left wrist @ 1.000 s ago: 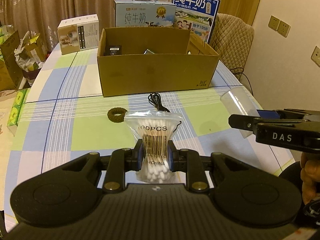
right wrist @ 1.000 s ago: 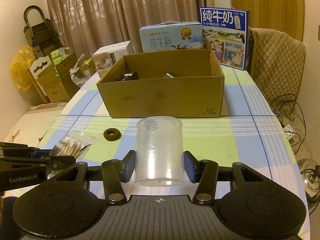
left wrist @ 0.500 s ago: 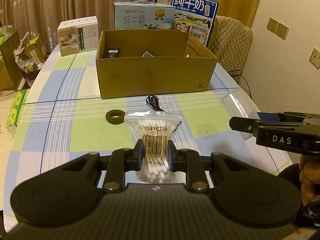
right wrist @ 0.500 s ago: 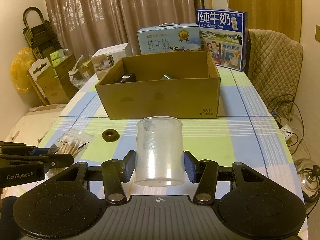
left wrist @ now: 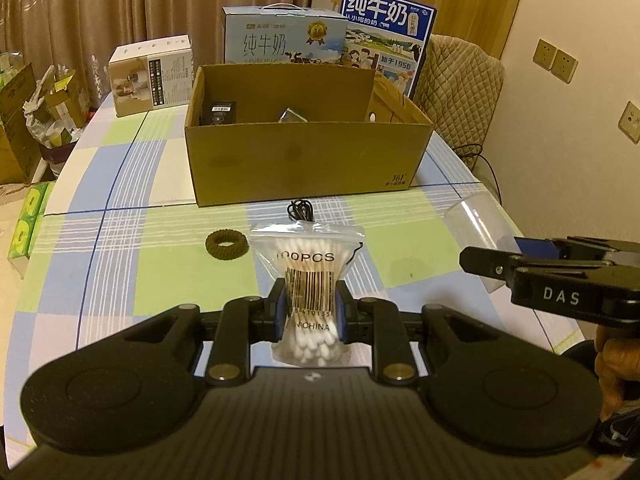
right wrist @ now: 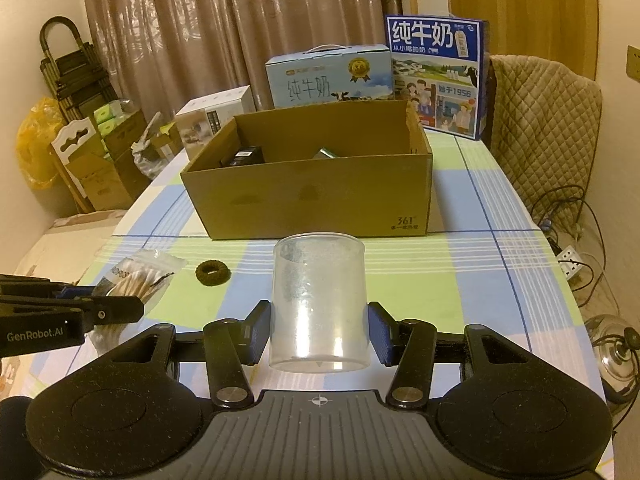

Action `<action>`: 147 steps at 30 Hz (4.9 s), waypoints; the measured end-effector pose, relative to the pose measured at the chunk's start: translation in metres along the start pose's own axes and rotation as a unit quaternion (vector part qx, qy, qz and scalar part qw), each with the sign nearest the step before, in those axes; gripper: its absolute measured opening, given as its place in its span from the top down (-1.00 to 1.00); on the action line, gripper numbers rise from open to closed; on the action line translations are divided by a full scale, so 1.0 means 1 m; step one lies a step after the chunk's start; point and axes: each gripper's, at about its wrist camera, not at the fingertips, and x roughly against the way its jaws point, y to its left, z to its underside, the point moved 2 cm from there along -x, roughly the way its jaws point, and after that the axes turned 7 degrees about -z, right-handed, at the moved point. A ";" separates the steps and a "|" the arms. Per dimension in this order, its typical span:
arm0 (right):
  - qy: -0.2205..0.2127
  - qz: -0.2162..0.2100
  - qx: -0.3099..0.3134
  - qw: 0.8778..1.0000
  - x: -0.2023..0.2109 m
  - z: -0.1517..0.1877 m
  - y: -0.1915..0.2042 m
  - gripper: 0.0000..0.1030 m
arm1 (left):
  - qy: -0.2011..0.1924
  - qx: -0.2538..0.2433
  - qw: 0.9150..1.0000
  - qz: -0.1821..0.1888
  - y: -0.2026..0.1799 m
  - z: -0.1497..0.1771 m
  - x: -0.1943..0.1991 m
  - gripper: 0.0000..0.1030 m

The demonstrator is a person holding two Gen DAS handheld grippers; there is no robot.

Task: Organize objects
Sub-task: 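Carry swab bag with left tool while right tool carries clear cup into cardboard box, then open left tool to drop swab bag while right tool releases cup inside box, then withdraw both tools from the cardboard box back over the remaining items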

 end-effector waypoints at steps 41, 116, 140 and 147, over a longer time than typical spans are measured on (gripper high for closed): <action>-0.031 0.001 0.019 0.999 -0.078 -0.178 -0.052 0.07 | -0.046 -0.019 0.999 0.007 0.019 -0.182 -0.091 0.62; -0.018 -0.024 -0.037 0.999 -0.002 -0.071 0.003 -0.68 | -0.036 0.076 0.995 -0.056 0.070 -0.058 0.020 -0.89; 0.036 -0.002 -0.018 0.999 0.002 -0.006 0.019 -0.68 | -0.009 0.061 0.996 -0.071 0.054 0.003 0.032 -0.98; 0.039 -0.003 -0.019 0.999 -0.001 -0.005 0.019 -0.67 | -0.007 0.062 0.996 -0.070 0.054 0.004 0.030 -0.98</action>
